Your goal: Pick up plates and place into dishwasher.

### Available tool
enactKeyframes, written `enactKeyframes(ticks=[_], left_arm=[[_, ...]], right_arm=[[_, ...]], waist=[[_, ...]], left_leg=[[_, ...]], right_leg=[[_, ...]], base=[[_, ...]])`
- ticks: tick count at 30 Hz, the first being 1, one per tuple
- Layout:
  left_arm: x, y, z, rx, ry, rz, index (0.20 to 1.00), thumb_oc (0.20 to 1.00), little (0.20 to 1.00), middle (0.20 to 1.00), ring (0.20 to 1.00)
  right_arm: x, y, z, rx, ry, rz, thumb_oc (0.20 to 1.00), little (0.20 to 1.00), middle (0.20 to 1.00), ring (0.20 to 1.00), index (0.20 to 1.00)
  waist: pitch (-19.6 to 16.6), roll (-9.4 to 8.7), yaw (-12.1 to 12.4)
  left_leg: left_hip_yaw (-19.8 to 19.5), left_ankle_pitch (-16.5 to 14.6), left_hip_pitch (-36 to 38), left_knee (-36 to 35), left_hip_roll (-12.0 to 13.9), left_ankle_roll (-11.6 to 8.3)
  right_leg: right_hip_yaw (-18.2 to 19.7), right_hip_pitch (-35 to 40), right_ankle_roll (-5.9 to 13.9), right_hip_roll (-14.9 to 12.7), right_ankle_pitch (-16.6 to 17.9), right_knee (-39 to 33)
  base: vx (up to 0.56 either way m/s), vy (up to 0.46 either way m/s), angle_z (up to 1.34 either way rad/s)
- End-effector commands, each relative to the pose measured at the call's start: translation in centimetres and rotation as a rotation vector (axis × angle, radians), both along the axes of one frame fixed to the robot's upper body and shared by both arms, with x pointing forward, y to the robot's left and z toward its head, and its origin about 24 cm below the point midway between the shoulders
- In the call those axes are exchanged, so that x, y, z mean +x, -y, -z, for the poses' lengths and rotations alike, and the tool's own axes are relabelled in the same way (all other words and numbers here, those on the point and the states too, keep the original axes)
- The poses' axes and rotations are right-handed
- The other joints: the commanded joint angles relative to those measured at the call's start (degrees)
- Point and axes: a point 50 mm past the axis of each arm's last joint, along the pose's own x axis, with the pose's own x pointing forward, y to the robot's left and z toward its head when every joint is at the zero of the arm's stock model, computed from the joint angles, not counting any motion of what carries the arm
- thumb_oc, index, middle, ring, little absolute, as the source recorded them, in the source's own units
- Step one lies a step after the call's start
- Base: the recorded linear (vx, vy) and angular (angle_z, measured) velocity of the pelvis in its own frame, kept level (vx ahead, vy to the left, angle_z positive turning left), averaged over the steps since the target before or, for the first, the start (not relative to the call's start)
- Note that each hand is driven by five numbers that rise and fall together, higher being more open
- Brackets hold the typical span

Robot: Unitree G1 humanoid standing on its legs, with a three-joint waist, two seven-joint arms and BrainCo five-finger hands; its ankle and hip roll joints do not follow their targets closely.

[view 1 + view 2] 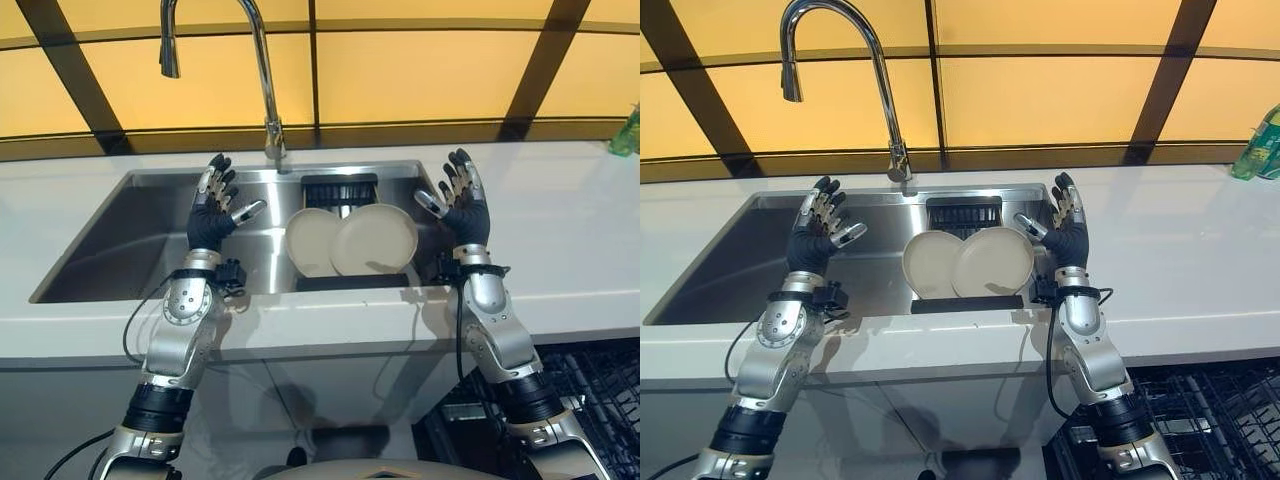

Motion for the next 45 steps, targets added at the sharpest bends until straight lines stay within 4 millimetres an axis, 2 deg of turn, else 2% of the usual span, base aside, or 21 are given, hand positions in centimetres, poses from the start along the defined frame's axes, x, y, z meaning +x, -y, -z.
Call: enactKeyframes(ticks=[1,4,6,8,10,12,14,15,21,28,36,45], left_arm=[[0.6,-1.4,-2.1,0.105,0.077,-0.027,1.000,1.000,1.000,1.000,1.000],[0.5,-2.1,-2.2,0.129,0.076,-0.034,1.000,1.000,1.000,1.000,1.000],[0.4,-2.5,-2.5,0.143,0.087,-0.049,1.000,1.000,1.000,1.000,1.000],[0.2,-3.0,-2.6,0.172,0.109,-0.070,1.000,1.000,1.000,1.000,1.000],[0.3,-3.6,-2.7,0.189,0.119,-0.113,1.000,1.000,1.000,1.000,1.000],[0.6,-4.3,-2.6,0.201,0.115,-0.158,1.000,1.000,1.000,1.000,1.000],[0.6,-5.0,-2.7,0.247,0.117,-0.202,1.000,1.000,1.000,1.000,1.000],[0.5,-5.1,-2.7,0.259,0.116,-0.211,1.000,1.000,1.000,1.000,1.000],[0.9,-5.1,-2.5,0.332,0.091,-0.234,1.000,1.000,1.000,1.000,1.000],[0.6,-6.7,-2.1,0.453,0.053,-0.296,1.000,1.000,1.000,1.000,1.000],[0.7,-8.9,-3.7,0.509,0.059,-0.364,1.000,1.000,1.000,1.000,1.000],[1.2,-9.5,-5.9,0.567,0.109,-0.351,1.000,1.000,1.000,1.000,1.000]], right_arm=[[-0.2,0.6,-1.2,0.020,0.061,0.010,1.000,1.000,1.000,1.000,1.000],[-0.3,1.0,-0.8,0.011,0.042,0.012,1.000,1.000,1.000,1.000,1.000],[-0.5,1.2,-0.7,0.001,0.038,0.011,1.000,1.000,1.000,1.000,1.000],[-0.6,1.4,-0.8,0.003,0.050,0.003,1.000,1.000,1.000,1.000,1.000],[-0.5,1.1,-0.9,0.009,0.055,-0.017,1.000,1.000,1.000,1.000,1.000],[0.0,0.3,-1.0,-0.002,0.056,-0.047,1.000,1.000,1.000,1.000,1.000],[0.1,-0.2,-1.0,-0.016,0.053,-0.060,1.000,1.000,1.000,1.000,1.000],[-0.2,0.1,-0.9,-0.016,0.048,-0.059,1.000,1.000,1.000,1.000,1.000],[-0.7,1.5,0.0,-0.023,-0.001,-0.046,1.000,1.000,1.000,1.000,1.000],[-1.3,2.1,0.9,-0.038,-0.056,-0.065,1.000,1.000,1.000,1.000,1.000],[-1.4,2.8,1.1,-0.062,-0.075,-0.068,1.000,1.000,1.000,1.000,1.000],[-1.4,2.7,1.2,-0.079,-0.082,-0.070,1.000,1.000,1.000,1.000,1.000]], waist=[[-2.02,0.17,-0.25],[-1.77,-0.06,-0.74],[-0.94,-0.60,-1.09],[0.30,-0.96,-1.15],[1.41,-0.97,-0.73],[1.89,-0.58,0.22],[1.82,0.02,1.07],[1.76,0.10,1.04],[0.74,0.74,-1.59],[0.66,1.34,-3.11],[2.08,1.88,-4.47],[4.37,2.80,-5.67]], left_leg=[[2.50,-3.67,4.29,0.28,4.98,-1.99],[3.01,-3.64,4.23,2.66,5.65,-2.86],[2.97,-5.48,2.80,8.45,5.45,-3.33],[1.63,-5.47,0.34,13.89,4.69,-3.16],[-1.66,-5.40,-1.21,15.03,2.95,-1.99],[-6.26,-5.95,-0.33,11.79,0.49,-0.50],[-10.42,-4.17,0.03,8.34,-0.90,0.05],[-11.07,-4.02,-0.21,8.38,-1.27,-0.01],[-7.96,-4.33,1.73,5.90,-0.11,-0.64],[-5.53,-5.41,2.93,3.99,-1.19,0.60],[-2.99,-6.45,3.53,2.98,-2.33,2.12],[-1.77,-8.27,2.95,4.88,-4.07,3.42]], right_leg=[[3.81,-6.50,-0.80,1.18,6.93,-0.61],[4.85,-6.52,-1.52,1.93,6.84,-0.38],[5.60,-6.35,-2.08,1.99,6.72,0.13],[6.43,-6.80,-2.71,2.22,6.96,1.24],[7.96,-7.14,-3.04,2.55,7.11,2.35],[9.87,-7.26,-3.08,2.86,6.72,3.33],[11.56,-7.59,-2.95,3.28,6.38,4.06],[12.20,-7.54,-2.93,3.35,6.00,4.26],[12.57,-8.08,-1.99,2.44,5.34,4.62],[14.88,-9.65,-0.26,0.45,6.49,4.15],[16.72,-11.81,1.52,-1.48,7.18,4.95],[17.96,-14.25,3.02,-2.81,6.45,8.14]], base=[[0.03,-0.125,-0.02],[0.03,-0.120,-0.02],[0.03,-0.093,-0.22],[-0.01,-0.055,-0.20],[0.04,0.034,-0.22],[0.11,0.094,-0.43],[0.12,0.136,-0.80],[0.11,0.139,-0.97],[0.16,0.183,-0.34],[0.15,0.195,-0.22],[0.07,0.149,-0.17],[0.06,0.089,-0.11]])
